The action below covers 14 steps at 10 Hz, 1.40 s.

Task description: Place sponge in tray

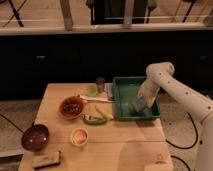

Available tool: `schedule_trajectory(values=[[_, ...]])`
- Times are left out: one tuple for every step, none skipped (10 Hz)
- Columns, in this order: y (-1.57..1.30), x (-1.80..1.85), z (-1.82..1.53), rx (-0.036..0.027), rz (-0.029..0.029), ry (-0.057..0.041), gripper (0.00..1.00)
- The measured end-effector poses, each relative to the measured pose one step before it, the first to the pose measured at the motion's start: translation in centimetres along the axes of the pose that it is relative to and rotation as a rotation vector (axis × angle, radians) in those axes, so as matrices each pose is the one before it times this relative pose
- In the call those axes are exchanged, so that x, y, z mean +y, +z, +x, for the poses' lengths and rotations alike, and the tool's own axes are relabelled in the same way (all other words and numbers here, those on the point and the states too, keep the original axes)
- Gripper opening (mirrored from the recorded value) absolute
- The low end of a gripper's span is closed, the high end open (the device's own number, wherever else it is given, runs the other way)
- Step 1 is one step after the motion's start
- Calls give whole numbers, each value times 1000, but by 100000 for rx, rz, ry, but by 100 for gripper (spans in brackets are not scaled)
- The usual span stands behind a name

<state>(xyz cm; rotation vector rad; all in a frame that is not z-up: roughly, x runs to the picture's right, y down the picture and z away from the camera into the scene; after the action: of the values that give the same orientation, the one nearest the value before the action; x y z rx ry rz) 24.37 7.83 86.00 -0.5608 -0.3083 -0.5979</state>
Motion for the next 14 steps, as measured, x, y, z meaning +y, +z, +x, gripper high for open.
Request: schedule_trajectory(values=[[-9,-57,-68,107,-134,-559,57],[10,-110,-70,-30,-2,-458,66],[-6,-139,-39,-15,72,-329,74],[63,22,-36,-247,-295,-239,80],[-16,84,51,-80,-206,72,80],[67,18,22,-97,-102,-14,80],[-7,-43,42,-35,56,-42,80],[13,-7,38,-91,-85,-109,80],[80,-55,-32,-136,-27,-156,80],[-31,9,49,-7,51,4,80],[29,74,30,-422,175,26,80],[-77,98,94,-453,687,126,80],[-40,141,105,61,111,277,80],[26,-80,-42,-17,52,-114,80]])
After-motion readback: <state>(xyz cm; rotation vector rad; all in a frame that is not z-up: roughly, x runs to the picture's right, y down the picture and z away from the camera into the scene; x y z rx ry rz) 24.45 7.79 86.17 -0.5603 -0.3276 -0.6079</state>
